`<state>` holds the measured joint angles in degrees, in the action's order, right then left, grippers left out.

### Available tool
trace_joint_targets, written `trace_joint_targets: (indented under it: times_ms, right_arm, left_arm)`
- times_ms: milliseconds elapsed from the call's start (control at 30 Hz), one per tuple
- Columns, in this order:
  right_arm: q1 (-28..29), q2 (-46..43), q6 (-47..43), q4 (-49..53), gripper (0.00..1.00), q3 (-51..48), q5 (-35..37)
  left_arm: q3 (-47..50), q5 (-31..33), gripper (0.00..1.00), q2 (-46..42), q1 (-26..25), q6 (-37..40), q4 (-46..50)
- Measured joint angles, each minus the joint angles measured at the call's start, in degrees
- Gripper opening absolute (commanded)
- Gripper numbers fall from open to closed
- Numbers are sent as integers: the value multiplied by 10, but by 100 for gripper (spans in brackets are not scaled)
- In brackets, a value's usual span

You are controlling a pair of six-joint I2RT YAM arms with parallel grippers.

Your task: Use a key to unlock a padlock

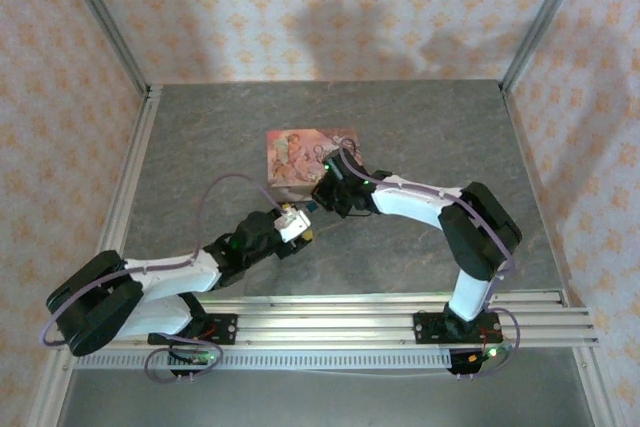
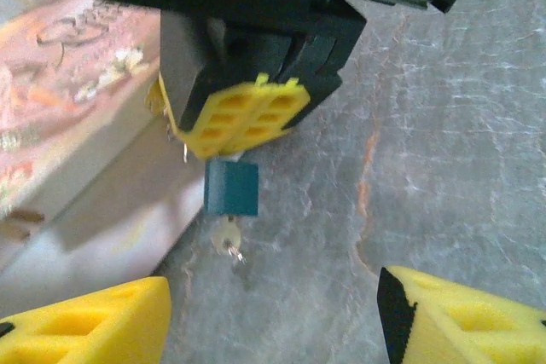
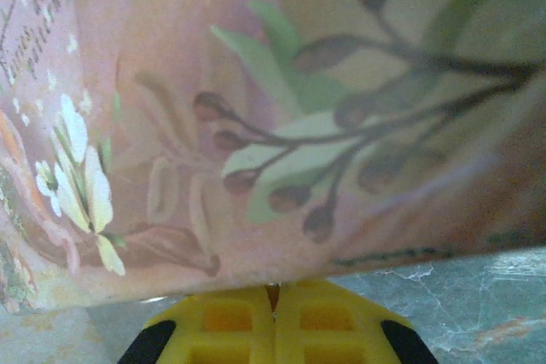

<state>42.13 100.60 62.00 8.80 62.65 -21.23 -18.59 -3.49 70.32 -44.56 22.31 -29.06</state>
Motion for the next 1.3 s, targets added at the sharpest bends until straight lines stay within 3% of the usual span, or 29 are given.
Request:
trace_joint_targets:
  times_ms: [400,900,1033,1167,1300]
  right_arm:
    - [-14,-3,21,8,0,13,-33]
    - [-18,0,26,25,0,31,-42]
    - [-18,0,26,25,0,31,-45]
    - [-18,0,30,26,0,31,-46]
    - [-18,1,32,26,0,31,-46]
  left_arm:
    - [-55,97,68,99,-31,151,-31]
    - [-78,170,68,199,-44,231,-96]
    - [-92,187,58,229,-44,244,-129]
    - [-99,208,37,245,-44,246,-161]
    - [-100,224,25,252,-44,245,-177]
